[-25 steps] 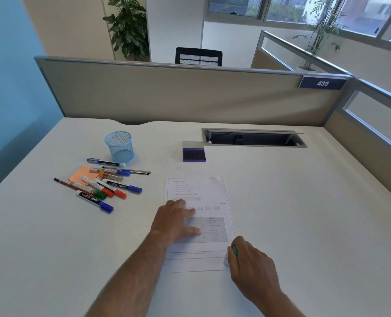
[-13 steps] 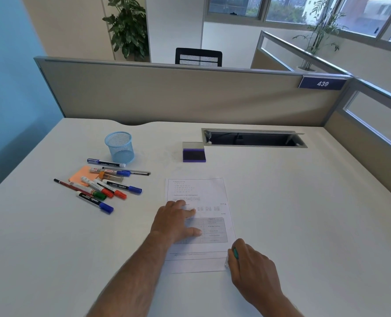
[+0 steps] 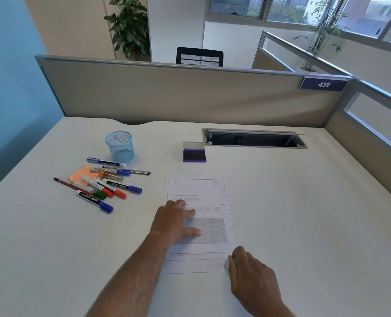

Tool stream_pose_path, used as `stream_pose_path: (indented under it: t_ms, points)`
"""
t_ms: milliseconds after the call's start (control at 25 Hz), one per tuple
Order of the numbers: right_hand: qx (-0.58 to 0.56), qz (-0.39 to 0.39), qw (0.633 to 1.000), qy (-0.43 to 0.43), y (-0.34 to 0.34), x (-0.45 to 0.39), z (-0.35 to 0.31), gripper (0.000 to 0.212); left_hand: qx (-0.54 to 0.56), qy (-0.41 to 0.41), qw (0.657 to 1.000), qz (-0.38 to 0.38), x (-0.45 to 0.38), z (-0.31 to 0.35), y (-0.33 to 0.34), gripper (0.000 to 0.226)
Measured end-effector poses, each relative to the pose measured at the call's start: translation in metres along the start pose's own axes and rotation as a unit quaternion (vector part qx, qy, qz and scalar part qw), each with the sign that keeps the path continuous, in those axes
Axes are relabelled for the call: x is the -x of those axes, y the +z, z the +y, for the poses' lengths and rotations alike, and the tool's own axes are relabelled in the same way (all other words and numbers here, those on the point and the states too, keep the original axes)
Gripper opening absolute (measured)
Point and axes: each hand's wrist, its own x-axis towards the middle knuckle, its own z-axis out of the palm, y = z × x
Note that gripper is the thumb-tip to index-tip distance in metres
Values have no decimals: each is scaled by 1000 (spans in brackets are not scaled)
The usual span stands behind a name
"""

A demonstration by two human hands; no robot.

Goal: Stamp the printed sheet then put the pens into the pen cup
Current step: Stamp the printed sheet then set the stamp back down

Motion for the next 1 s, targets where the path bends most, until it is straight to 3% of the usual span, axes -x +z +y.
stream_pose_path:
  t_ms: [640,1000]
  points:
    - [8,-30,1000,6,-3,-28,-1,18,-5,3,1000,9,-3,-3,0,85]
    - [16,10,999,27,6,-6,-2,22,-2,6,1000,12,-5,-4,-1,86]
